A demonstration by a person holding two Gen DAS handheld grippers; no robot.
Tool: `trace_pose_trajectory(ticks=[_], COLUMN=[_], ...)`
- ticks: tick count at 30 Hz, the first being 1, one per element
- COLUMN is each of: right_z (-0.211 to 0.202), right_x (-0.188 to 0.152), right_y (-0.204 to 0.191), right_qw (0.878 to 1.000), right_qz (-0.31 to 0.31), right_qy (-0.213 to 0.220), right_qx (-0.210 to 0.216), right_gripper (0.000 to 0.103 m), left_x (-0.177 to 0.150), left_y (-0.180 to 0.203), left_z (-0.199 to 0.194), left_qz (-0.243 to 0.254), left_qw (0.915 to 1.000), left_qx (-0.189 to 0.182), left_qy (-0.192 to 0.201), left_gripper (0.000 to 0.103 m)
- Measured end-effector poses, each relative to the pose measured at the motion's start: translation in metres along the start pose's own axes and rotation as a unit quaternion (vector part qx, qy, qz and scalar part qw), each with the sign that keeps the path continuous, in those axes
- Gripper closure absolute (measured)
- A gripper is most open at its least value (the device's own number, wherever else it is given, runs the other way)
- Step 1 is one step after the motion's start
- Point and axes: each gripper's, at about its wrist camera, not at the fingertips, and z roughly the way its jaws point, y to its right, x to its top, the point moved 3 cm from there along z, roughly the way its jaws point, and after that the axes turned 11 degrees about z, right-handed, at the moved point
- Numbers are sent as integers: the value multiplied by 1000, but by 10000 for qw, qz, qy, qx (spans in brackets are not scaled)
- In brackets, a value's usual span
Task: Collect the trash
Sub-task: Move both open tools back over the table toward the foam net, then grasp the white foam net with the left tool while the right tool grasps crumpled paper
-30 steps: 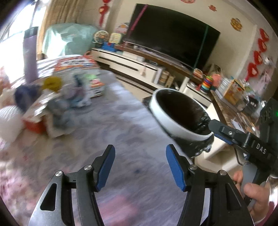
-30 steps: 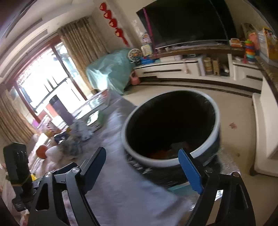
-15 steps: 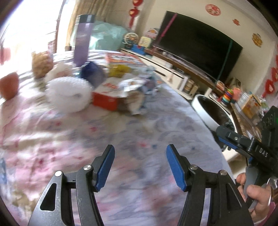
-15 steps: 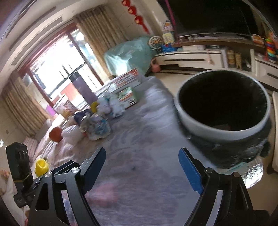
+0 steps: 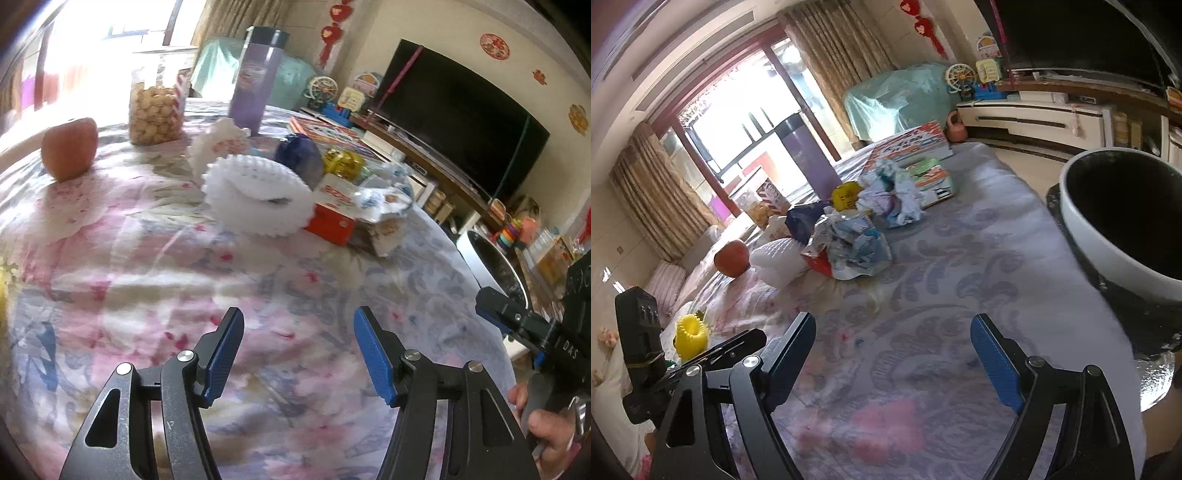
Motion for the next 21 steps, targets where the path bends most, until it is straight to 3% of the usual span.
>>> trace_pose_trajectory(ticks=[12,21], right_z=[23,41], right_x=[2,12], right_y=[-21,-29], right_qw=[9997,9995], right_qz=[-142,-156], right_qy=[-85,-121], right_qx=[157,248], right_gripper=[16,16], left_x=[16,46], left_y=[-28,-53], left_z=[-1,26], left_qz=[-67,-4], left_qw=[9996,9998], left_qx=[262,174], left_qy=[38,-10], left_gripper=[42,42])
